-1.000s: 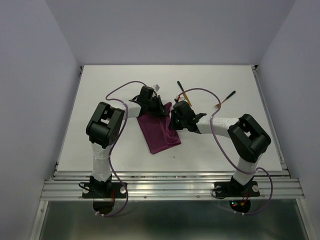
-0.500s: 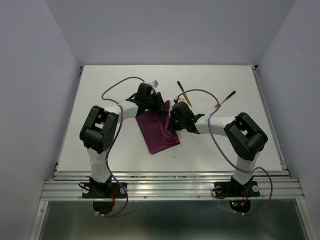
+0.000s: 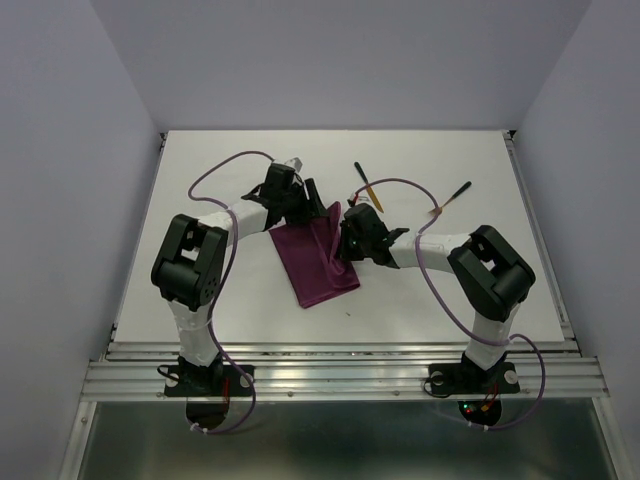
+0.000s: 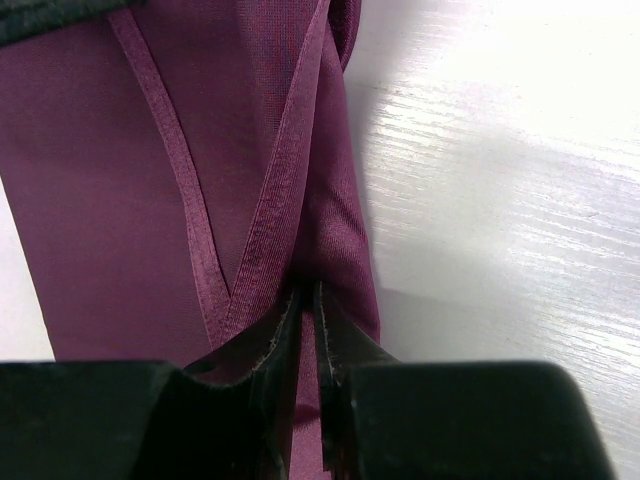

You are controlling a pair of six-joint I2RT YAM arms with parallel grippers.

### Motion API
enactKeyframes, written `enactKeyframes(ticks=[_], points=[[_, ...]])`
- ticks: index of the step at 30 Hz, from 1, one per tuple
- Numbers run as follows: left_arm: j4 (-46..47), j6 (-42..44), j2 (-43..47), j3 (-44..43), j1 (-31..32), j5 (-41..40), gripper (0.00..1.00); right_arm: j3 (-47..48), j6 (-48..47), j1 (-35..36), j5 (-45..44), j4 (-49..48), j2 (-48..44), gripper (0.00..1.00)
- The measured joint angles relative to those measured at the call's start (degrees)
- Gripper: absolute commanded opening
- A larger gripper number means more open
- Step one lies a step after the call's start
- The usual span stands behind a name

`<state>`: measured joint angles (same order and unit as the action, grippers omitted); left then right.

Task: Fold the napkin into a case and place the utensils inside
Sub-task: Fold the lower triangle-folded napkin at the center of the board.

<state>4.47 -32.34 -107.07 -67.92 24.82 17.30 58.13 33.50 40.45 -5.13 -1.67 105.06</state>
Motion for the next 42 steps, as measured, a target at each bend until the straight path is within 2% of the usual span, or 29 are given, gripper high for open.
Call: enactKeyframes(ticks=[11, 14, 17, 25, 42], points=[[-1.86, -1.75, 0.04, 0.09, -0.28, -5.22, 0.63, 0.0, -0.74, 0.02, -0.46, 0.0, -0.02, 0.16], [-2.01, -2.03, -0.15, 0.09, -0.28, -5.77, 0.51, 0.0, -1.38, 0.02, -0.5, 0.0, -0.02, 0.16], [-1.99, -2.36, -1.25, 0.07, -0.28, -6.14, 0.43, 0.04, -1.95, 0.02, -0.55, 0.02, -0.04, 0.16], [-1.68, -2.56, -4.96, -0.5, -0.44, -6.4, 0.27, 0.37, -3.76, 0.02, -1.11, 0.35, -0.04, 0.16], [-0.72, -2.14, -5.77, -0.87, -0.46, -5.73, 0.25, 8.41, -7.3, 0.02, -4.31, 4.28, 1.57, 0.17]])
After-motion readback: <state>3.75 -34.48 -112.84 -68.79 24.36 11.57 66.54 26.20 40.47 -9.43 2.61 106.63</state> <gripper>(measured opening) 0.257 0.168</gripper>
